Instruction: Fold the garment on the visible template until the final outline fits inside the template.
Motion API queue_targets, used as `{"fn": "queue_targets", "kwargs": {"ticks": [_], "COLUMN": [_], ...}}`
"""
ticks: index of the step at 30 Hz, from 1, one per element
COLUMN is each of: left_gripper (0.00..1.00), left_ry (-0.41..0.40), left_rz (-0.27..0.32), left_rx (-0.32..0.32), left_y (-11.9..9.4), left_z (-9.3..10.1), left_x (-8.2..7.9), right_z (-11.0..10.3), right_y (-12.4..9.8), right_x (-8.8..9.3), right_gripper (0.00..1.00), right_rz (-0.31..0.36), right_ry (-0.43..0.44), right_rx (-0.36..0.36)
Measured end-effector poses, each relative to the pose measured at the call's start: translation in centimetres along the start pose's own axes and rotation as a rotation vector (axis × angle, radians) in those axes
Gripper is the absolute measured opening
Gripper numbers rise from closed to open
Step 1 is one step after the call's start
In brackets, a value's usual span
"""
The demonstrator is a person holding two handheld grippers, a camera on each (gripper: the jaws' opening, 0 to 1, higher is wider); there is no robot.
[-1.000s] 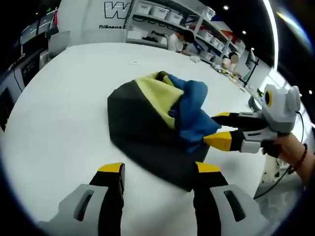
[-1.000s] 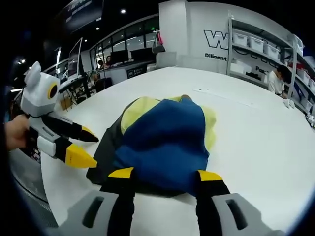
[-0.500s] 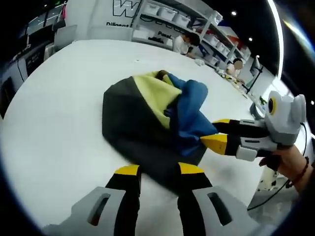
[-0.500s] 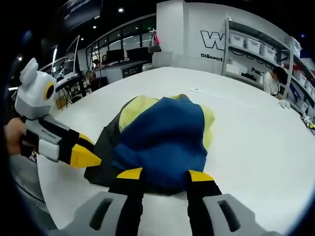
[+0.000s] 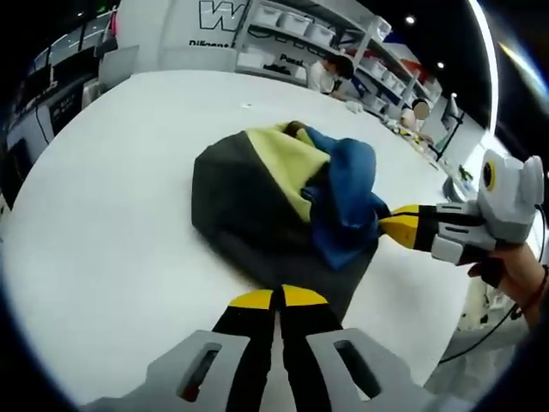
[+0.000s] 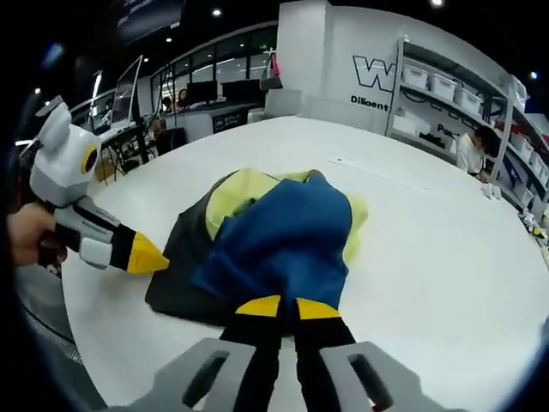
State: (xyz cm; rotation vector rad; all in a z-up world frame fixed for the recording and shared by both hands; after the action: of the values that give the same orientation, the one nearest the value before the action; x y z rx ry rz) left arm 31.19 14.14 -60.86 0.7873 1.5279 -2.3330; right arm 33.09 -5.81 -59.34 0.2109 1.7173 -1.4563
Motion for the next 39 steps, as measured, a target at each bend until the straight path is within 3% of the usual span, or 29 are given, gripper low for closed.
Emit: {"fn": "queue_targets", "kwargs": {"ticks": [12,21,31,35,39], "left_gripper": [0.0,0.0,0.0,0.0,0.0], "left_ry": [0.004,0.043,0.092,0.112,0.137], "left_rz": [0.037,0.04,0.042,0.052,0.04], "left_rx": [-0.032,-0.09,-0.139,-0.171,-0.195], "left_y": [-2.3,-3.9,-5.0,-5.8,-6.1], "left_z": [-2.2,-5.1,-7.7,-8.6,-9.7], "left_x": [-0.6,-1.2,-2.0,-2.6,-2.9], "right_z": [2.6,5.0,6.4,7.0,7.4], "right_y": [-2.1,-2.9,-3.4,-3.8,-4.0], "right_x": [0.2,0.4,0.2,0.0,-0.2], "right_gripper": [0.0,0.0,0.0,0.0,0.0], "right_rz": [0.011,0.004,0.013,0.004,0.01], "right_ry": [0.053,0.093,0.125,0.098,0.135], "right_rx": [0.09,0.154,0.173,0.193,0.209]}}
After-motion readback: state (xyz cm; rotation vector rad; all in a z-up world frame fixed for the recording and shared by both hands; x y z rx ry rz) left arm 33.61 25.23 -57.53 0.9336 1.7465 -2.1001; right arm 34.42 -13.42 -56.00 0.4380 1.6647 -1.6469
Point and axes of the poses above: the point that each gripper's makers call its tool centre point, and the gripper's own axes: y roughly forward along the fingers, z roughly to its right, x roughly out of its underside, the point moved 8 cm from there along -y, roughly backward along the fingers, and after that the axes turned 8 degrees about -z, right-handed, at the moved point
